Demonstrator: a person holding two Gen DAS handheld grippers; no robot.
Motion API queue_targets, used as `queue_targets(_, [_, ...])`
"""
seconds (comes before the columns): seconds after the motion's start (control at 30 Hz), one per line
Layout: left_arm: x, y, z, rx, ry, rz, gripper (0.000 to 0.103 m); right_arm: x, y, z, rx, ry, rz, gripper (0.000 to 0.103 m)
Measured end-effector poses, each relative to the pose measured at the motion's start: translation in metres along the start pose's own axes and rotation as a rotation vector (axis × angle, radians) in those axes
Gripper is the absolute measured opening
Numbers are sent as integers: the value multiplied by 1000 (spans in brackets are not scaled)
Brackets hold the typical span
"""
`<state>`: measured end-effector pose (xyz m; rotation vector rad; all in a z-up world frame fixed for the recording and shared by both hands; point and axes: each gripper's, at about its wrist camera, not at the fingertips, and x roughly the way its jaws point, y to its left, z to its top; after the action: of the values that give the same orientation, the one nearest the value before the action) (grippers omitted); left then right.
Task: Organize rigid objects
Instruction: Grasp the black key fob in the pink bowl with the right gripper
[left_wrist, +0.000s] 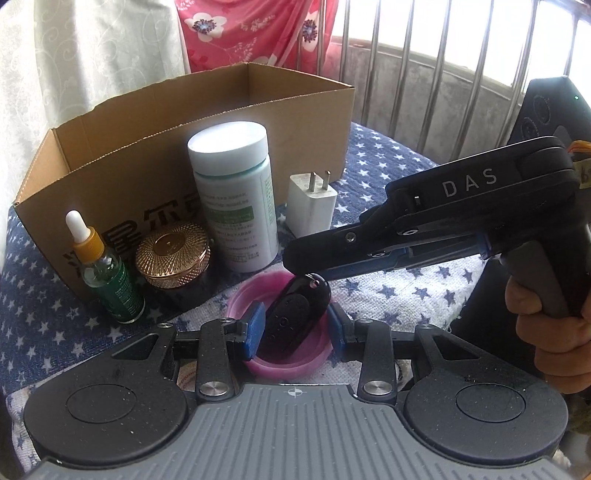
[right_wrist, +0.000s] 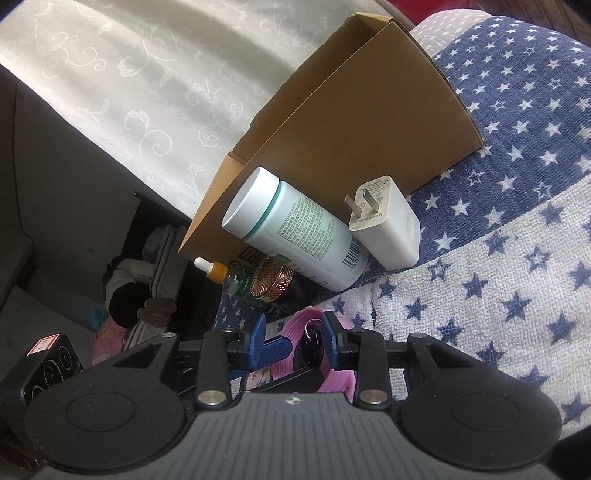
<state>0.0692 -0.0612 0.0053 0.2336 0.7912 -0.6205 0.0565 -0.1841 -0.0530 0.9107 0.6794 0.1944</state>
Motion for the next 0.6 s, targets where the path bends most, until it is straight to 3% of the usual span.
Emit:
queue_targets(0.23, [0, 0, -1, -1, -8, 9, 36, 2, 0, -1, 28, 5, 70, 36])
queue_targets(0.6, [-2, 11, -5, -46, -27, 22, 30, 31, 20, -5, -43, 20, 28, 31])
